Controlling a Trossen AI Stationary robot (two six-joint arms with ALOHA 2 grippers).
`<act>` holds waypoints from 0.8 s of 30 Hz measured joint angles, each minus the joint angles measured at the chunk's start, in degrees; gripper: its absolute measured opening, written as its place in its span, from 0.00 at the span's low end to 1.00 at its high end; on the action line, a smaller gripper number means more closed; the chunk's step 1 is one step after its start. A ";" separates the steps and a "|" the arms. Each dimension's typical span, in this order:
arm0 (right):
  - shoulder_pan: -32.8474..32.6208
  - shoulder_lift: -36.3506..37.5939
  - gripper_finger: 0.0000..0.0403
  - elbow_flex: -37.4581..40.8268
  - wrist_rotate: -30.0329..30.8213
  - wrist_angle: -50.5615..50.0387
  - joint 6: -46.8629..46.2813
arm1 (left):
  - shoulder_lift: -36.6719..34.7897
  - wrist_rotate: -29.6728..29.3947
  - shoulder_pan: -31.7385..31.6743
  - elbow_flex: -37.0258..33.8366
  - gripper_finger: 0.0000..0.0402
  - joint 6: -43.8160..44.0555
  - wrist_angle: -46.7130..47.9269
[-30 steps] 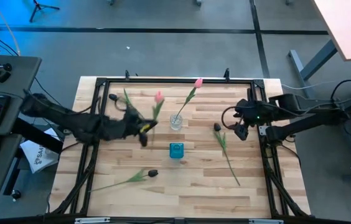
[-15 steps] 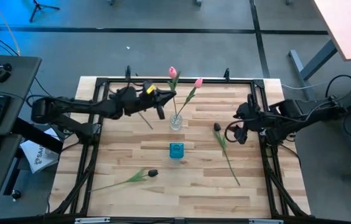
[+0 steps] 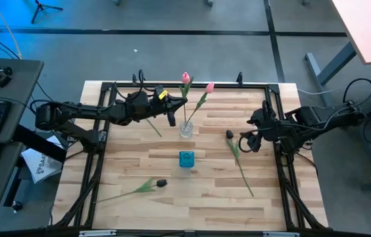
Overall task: Sort flowers into vase by color
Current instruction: Put the pink tulip into the transparent vase
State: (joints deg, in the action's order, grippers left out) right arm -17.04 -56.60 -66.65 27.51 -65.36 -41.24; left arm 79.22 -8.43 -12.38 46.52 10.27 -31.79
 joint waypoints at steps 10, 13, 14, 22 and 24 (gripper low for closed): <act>0.00 0.00 0.73 0.00 2.08 -1.33 0.31 | 3.86 1.31 0.09 -0.02 0.00 3.16 1.92; 0.00 0.00 0.73 0.00 2.03 -1.42 0.31 | 3.94 0.77 0.09 -0.02 0.01 4.03 3.38; 0.00 0.00 0.73 0.00 2.03 -1.49 0.31 | 3.60 0.66 0.09 0.00 0.02 4.89 4.79; 0.07 0.00 0.73 0.00 2.01 -2.14 1.78 | -0.18 0.57 0.59 0.00 0.25 5.68 15.30; 0.07 0.00 0.73 0.00 2.07 -2.16 1.82 | -1.12 0.63 0.93 0.00 0.31 5.73 17.16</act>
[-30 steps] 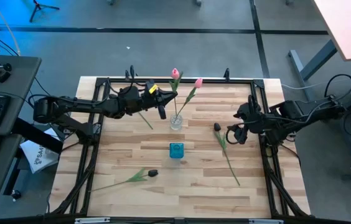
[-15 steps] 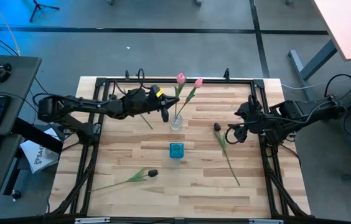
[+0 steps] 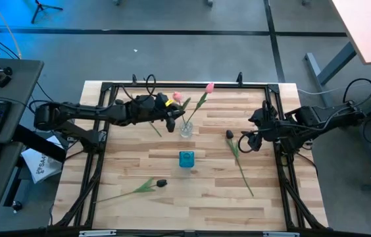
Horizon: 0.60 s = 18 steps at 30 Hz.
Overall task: Sort flowers into vase by color
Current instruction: Put the pink tulip into the transparent vase, then put the top left black tulip into the blue vase
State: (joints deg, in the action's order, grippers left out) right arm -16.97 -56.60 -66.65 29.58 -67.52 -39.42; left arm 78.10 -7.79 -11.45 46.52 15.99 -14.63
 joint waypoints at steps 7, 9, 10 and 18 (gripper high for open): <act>0.00 -0.02 0.73 0.00 0.00 0.02 -0.49 | -6.04 0.22 0.75 0.00 0.47 0.41 10.37; -0.02 -0.02 0.73 0.00 -0.01 0.02 -0.46 | -8.58 0.23 0.75 0.02 0.49 0.41 13.81; 0.00 -0.02 0.73 0.00 0.00 0.02 -0.42 | -9.89 0.22 0.75 0.02 0.50 0.40 15.54; 0.00 -0.02 0.73 0.00 0.02 0.04 -0.57 | -19.78 0.22 0.75 0.02 0.51 2.60 34.31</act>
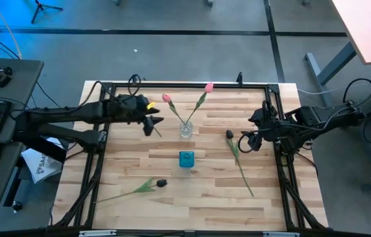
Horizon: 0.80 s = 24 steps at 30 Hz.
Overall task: Sort flowers into vase by color
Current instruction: Put the top left black tulip into the blue vase
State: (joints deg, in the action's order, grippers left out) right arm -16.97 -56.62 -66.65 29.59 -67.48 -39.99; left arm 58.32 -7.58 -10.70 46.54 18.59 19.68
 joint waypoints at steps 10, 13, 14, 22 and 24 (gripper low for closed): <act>0.00 0.00 0.73 0.00 0.55 0.02 -0.06 | -2.03 -13.72 3.20 -2.20 0.51 21.32 24.69; 0.00 0.00 0.73 0.00 1.87 0.02 -0.32 | -1.47 -18.19 3.53 -5.86 0.51 29.06 25.14; 0.00 0.00 0.73 0.00 2.17 0.02 -0.34 | -1.02 -18.43 3.05 -6.86 0.51 30.55 25.06; 1.29 0.00 0.73 0.00 3.20 0.23 -1.59 | 5.74 -13.92 -9.72 -8.90 0.49 41.62 25.42; 1.81 0.00 0.73 0.00 3.20 0.58 -1.59 | 7.47 -13.26 -13.01 -8.90 0.48 40.17 21.37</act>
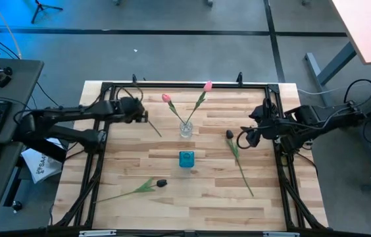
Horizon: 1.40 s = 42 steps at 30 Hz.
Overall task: Sort flowers into vase by color
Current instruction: Put the top left black tulip into the blue vase
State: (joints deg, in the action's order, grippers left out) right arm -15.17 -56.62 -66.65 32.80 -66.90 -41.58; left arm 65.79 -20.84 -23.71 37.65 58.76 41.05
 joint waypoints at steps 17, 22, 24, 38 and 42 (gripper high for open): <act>1.30 0.00 0.73 0.00 -0.31 0.31 1.53 | 14.22 6.38 -11.87 0.00 0.48 9.43 -11.40; 1.30 0.00 0.73 0.00 -0.26 0.31 1.53 | 16.18 7.52 -13.81 0.00 0.48 13.68 -12.36; 1.30 0.00 0.73 0.00 -0.26 0.31 1.53 | 16.54 7.71 -14.38 0.00 0.48 14.12 -12.58; 1.30 -2.76 0.73 0.00 0.07 0.54 1.09 | 21.09 11.35 -18.11 0.27 0.22 14.78 -12.09; 1.29 -5.07 0.73 0.00 0.06 0.79 1.43 | 20.36 11.87 -18.72 0.07 0.03 12.55 -12.73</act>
State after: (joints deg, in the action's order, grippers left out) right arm -13.88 -61.69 -66.65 32.85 -66.11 -40.16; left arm 86.15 -8.97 -42.44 37.72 71.31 28.32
